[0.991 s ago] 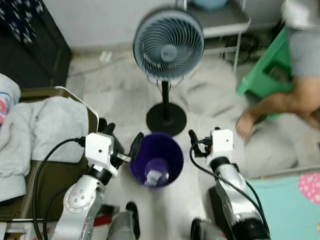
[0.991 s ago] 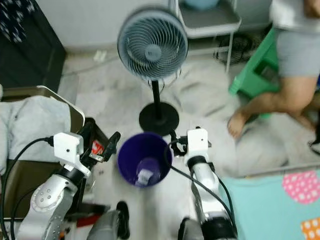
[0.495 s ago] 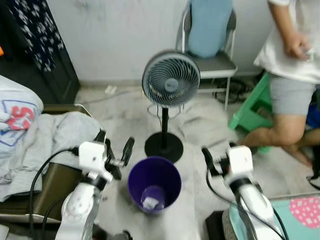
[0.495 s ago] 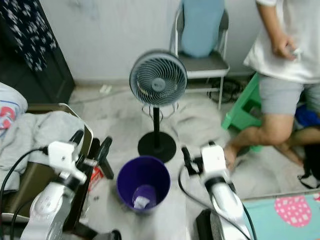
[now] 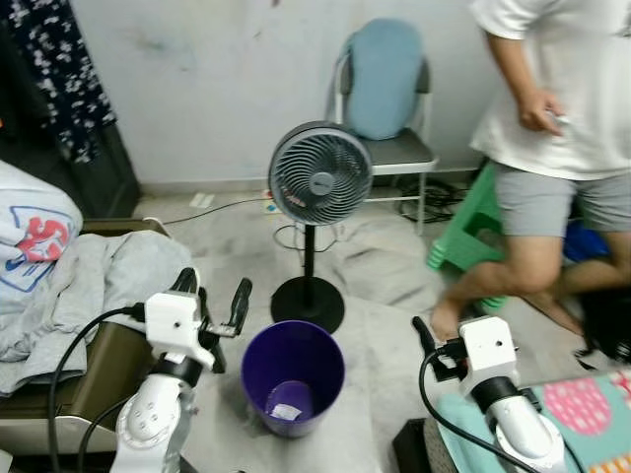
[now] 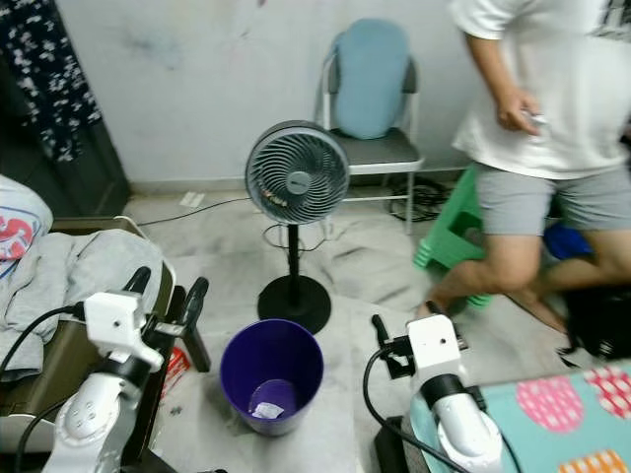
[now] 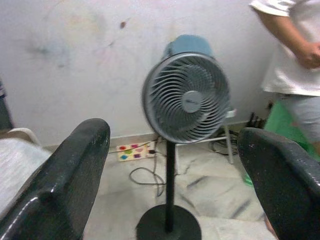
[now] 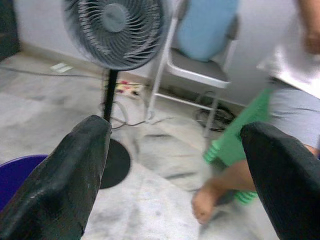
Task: Clean up the room
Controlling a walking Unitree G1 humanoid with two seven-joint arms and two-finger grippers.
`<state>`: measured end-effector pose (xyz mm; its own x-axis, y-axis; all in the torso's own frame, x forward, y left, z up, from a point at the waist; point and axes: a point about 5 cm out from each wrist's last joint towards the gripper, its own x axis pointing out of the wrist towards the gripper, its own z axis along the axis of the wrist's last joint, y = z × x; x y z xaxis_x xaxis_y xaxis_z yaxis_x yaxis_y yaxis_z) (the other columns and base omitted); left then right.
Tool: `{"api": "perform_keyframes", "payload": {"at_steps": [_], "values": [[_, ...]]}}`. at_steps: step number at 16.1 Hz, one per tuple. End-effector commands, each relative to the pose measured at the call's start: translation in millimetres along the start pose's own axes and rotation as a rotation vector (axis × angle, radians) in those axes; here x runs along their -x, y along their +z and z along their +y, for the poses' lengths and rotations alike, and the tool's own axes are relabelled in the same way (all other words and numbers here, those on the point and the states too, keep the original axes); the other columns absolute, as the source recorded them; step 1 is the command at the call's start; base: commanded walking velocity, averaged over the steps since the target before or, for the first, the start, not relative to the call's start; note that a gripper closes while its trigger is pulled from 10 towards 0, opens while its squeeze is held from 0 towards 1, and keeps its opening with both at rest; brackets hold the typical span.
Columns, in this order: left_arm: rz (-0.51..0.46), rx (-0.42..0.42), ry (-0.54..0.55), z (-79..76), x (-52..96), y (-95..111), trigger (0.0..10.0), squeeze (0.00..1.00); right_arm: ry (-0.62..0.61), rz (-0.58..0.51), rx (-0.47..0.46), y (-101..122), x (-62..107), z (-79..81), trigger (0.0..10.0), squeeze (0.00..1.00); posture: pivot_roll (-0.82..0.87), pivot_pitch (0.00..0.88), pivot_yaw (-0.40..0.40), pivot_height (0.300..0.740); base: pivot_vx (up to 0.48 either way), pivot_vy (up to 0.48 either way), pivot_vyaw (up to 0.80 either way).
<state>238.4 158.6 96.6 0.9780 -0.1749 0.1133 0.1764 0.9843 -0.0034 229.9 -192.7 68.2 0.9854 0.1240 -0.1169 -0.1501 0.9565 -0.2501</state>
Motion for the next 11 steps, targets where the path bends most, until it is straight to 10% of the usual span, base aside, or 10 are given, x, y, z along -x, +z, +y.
{"api": "perform_keyframes", "payload": {"at_steps": [1,11], "values": [[-0.015,-0.007,-0.005,-1.6,-5.6,3,10.0,0.0,-0.02,-0.019,0.008,11,-6.2,-5.2,10.0,0.0,0.01,0.007,0.022,0.74,0.0,0.0,0.0],[-0.032,0.009,-0.047,-11.1,-13.5,4,10.0,0.0,0.211,-0.13,0.101,52,-31.3,23.3,10.0,0.0,0.02,0.0,0.038,0.74,0.0,0.0,0.0]]}}
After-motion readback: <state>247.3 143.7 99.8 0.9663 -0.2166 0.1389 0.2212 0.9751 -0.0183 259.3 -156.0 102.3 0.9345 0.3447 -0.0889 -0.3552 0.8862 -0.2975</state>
